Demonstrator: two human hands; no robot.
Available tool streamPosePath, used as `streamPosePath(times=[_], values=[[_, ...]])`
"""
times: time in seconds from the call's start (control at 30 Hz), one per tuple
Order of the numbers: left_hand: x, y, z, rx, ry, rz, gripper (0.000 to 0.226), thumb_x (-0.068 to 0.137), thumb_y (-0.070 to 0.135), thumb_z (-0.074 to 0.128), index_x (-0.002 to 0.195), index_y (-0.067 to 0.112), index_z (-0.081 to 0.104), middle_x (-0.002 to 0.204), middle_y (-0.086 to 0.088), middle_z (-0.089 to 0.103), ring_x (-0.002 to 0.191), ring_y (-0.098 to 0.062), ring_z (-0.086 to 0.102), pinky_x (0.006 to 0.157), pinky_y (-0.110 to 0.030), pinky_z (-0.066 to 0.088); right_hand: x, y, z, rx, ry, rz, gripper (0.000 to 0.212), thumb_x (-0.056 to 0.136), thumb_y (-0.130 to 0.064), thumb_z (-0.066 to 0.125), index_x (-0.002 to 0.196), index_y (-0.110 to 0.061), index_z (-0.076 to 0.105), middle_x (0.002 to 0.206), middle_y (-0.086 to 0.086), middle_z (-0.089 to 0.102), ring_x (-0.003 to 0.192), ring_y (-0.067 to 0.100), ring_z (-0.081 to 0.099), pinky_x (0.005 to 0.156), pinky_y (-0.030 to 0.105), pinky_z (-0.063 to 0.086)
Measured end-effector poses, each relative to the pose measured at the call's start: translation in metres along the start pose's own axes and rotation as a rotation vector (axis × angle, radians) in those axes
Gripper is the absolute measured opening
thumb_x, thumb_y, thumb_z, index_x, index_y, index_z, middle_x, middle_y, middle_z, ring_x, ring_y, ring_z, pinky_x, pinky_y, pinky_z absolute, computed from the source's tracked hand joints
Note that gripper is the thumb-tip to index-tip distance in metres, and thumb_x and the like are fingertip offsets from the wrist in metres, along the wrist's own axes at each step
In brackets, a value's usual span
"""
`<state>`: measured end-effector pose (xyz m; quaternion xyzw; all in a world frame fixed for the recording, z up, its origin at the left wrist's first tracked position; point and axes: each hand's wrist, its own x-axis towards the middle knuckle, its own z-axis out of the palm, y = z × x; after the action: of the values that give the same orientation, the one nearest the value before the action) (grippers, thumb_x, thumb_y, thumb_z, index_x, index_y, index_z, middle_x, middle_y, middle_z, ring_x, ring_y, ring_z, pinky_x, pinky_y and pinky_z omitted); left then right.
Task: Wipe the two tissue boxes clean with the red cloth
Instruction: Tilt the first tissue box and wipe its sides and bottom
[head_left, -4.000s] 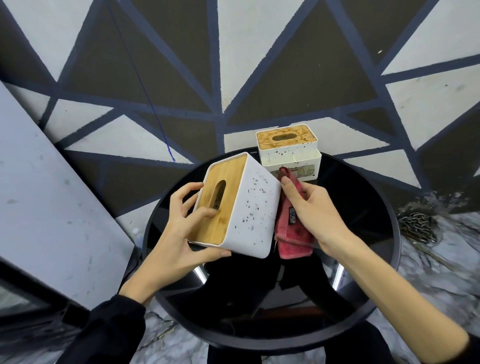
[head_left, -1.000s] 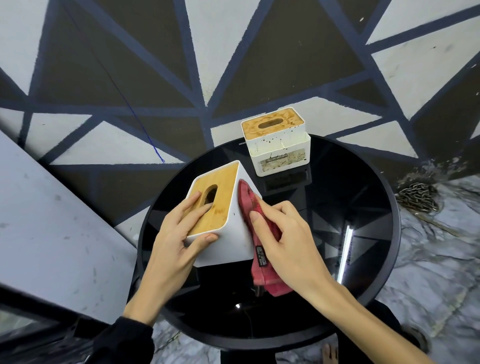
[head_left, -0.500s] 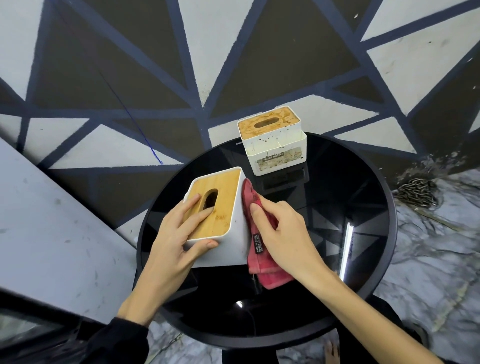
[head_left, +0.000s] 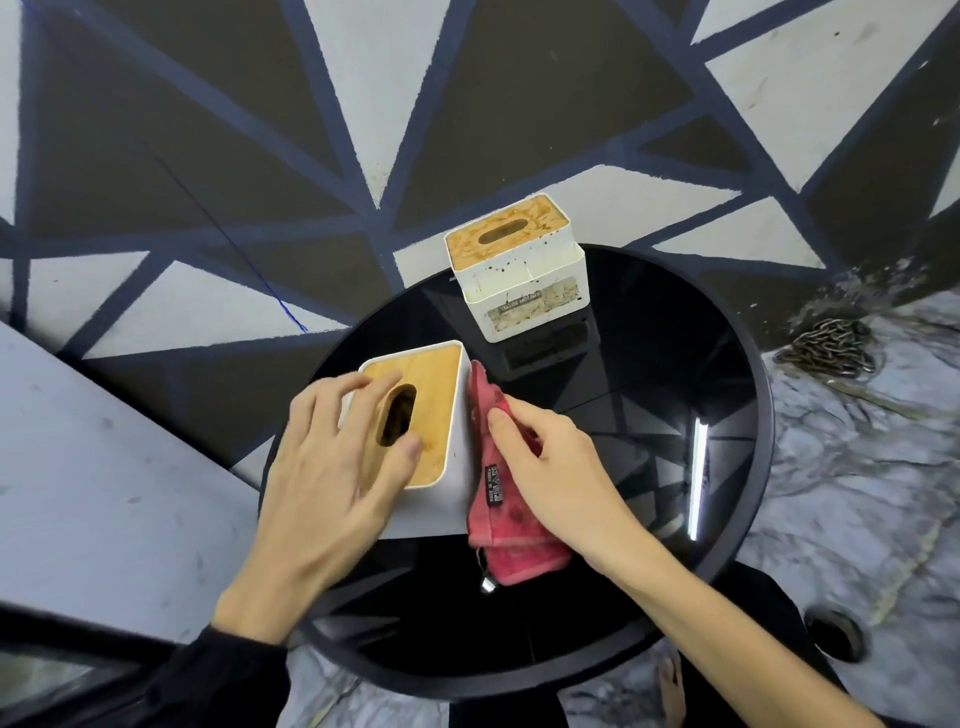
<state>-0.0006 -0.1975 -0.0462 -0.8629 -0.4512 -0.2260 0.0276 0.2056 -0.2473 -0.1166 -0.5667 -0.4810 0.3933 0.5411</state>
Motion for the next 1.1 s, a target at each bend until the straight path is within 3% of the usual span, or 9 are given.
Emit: streamPosePath(times=[0.07,0.13,0.23,0.33,0.43,0.6,0.77,0.97,1.1], values=[[0.013,0.006,0.004,-0.019,0.034,0.028,0.051,0.102,0.06,0.039,0.14,0.033,0.06,0.139,0.016,0.047,0.123,-0.003,0.04,0.089,-0.027,0.042,0.0,0.003,-0.001,0.02,0.011,0.001,0.03,0.109,-0.045,0.044,0.122,-0.036,0.07,0.106,-0.009,0.073,0.105,0.005,0.066,0.096,0.032,0.055],[0.027,0.007,0.008,-0.035,0.003,0.076,0.048,0.101,0.056,0.042,0.136,0.03,0.063,0.137,0.014,0.047,0.121,-0.006,0.039,0.1,-0.031,0.037,-0.001,0.004,-0.003,0.035,0.015,0.001,0.03,0.109,-0.045,0.044,0.123,-0.038,0.07,0.103,-0.01,0.074,0.103,0.005,0.067,0.095,0.033,0.056],[0.038,0.002,0.01,-0.109,-0.192,0.077,0.06,0.1,0.064,0.035,0.153,0.038,0.049,0.159,0.015,0.035,0.146,-0.006,0.026,0.118,-0.035,0.022,-0.003,0.003,-0.009,0.058,0.016,0.011,0.03,0.109,-0.042,0.045,0.125,-0.038,0.07,0.096,-0.007,0.076,0.092,0.011,0.07,0.088,0.03,0.057],[0.035,-0.003,0.008,-0.079,-0.322,0.162,0.077,0.099,0.071,0.034,0.166,0.034,0.03,0.173,0.02,0.017,0.16,-0.004,0.013,0.128,-0.043,0.021,-0.003,0.001,-0.014,0.093,0.009,0.028,0.028,0.109,-0.041,0.046,0.116,-0.036,0.073,0.093,0.003,0.077,0.087,0.022,0.072,0.081,0.035,0.058],[0.029,0.002,0.004,-0.041,-0.452,0.124,0.112,0.079,0.098,0.038,0.169,0.039,0.006,0.174,0.03,-0.004,0.159,0.007,-0.006,0.131,-0.041,0.018,0.006,0.002,-0.013,0.079,0.023,0.042,0.031,0.109,-0.04,0.046,0.106,-0.025,0.073,0.091,0.009,0.074,0.081,0.022,0.07,0.08,0.039,0.055],[0.03,0.002,0.007,-0.073,-0.526,0.15,0.15,0.054,0.106,0.057,0.169,0.031,-0.004,0.175,0.02,-0.013,0.158,0.005,-0.017,0.134,-0.049,0.008,0.016,-0.004,0.0,0.069,0.01,0.019,0.03,0.109,-0.037,0.049,0.112,-0.022,0.075,0.1,-0.005,0.077,0.093,0.003,0.068,0.081,0.018,0.052],[0.032,-0.009,0.011,-0.111,-0.52,0.193,0.14,0.063,0.106,0.046,0.17,0.027,-0.001,0.176,0.019,-0.013,0.161,0.0,-0.015,0.133,-0.045,0.001,-0.006,0.0,-0.002,0.068,-0.095,0.01,0.031,0.108,-0.043,0.049,0.115,-0.026,0.074,0.101,0.009,0.075,0.098,0.022,0.068,0.089,0.036,0.054],[0.031,-0.009,0.013,-0.095,-0.518,0.185,0.136,0.065,0.107,0.036,0.169,0.028,-0.003,0.176,0.015,-0.013,0.16,0.001,-0.017,0.133,-0.039,-0.002,-0.027,0.002,-0.009,0.003,-0.153,-0.032,0.028,0.107,-0.041,0.052,0.125,-0.037,0.073,0.104,-0.013,0.072,0.106,0.0,0.062,0.093,0.017,0.048],[0.03,-0.006,0.013,-0.083,-0.513,0.186,0.131,0.067,0.108,0.029,0.167,0.03,-0.004,0.174,0.017,-0.014,0.158,0.004,-0.02,0.13,-0.027,-0.009,-0.002,-0.003,-0.003,0.053,-0.078,-0.028,0.027,0.108,-0.037,0.053,0.123,-0.033,0.074,0.111,-0.014,0.077,0.106,0.002,0.069,0.097,0.027,0.055]])
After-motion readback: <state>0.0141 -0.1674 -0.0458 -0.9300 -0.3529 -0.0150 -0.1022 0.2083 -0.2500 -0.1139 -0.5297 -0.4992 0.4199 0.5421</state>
